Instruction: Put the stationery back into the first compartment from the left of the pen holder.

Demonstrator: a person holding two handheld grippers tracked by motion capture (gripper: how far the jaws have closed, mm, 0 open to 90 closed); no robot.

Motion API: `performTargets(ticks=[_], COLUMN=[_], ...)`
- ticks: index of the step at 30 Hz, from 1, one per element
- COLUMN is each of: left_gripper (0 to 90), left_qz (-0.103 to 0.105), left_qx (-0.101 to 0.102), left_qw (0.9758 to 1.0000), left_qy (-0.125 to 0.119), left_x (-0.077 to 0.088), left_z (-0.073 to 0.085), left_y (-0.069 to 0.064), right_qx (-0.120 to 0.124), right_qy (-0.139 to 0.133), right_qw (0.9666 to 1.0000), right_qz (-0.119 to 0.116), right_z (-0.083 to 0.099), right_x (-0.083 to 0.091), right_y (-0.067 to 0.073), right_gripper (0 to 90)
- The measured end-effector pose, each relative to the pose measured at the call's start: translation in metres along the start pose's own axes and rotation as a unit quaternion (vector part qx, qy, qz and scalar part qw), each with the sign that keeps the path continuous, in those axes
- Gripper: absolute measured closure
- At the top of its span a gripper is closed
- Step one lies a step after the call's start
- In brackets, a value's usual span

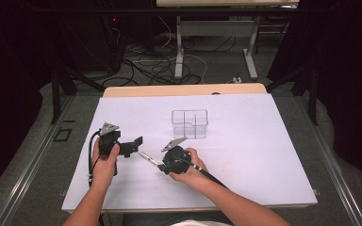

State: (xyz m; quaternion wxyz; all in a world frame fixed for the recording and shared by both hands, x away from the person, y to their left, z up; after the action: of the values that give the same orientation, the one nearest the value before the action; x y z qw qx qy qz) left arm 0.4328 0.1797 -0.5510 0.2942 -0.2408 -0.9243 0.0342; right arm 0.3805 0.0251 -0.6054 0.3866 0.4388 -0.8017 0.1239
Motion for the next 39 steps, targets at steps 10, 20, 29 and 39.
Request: performTargets(ticks=[10,20,29,39], left_gripper=[0.4,0.4,0.8,1.1], left_qz=[0.001,0.000,0.004,0.006], left_qx=[-0.004,-0.005,-0.005,-0.007], left_qw=[1.0000,1.0000,1.0000,1.0000], left_qy=[0.005,0.003,0.003,-0.002], left_x=[0.000,-0.001,-0.001,0.000], left_z=[0.001,0.000,0.001,-0.001], left_y=[0.000,0.000,-0.001,-0.001], right_qx=[0.006,0.001,0.004,0.011], right_qy=[0.006,0.014,0.014,0.010], right_qw=[0.9999,0.9998,0.9998,0.9999], right_qz=[0.007,0.015,0.015,0.006], right_z=[0.001,0.003,0.002,0.000], right_x=[-0.008,-0.010,-0.010,-0.007], right_y=[0.000,-0.001,0.000,-0.001], right_gripper=[72.9,79.7,80.1,80.4])
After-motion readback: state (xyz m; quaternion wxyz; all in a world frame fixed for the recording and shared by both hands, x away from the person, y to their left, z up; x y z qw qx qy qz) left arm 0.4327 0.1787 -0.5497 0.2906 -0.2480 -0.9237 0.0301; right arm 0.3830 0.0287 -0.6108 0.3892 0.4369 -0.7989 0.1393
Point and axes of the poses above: each handheld gripper's, and its own axes: x roughly backward along the jaws, z roughly out of its underside, y roughly to its left, the point moved 8 cm from there along -x, roughly forward along the jaws, and after that the axes turned 1 degree about z, right-handed, at the moved point
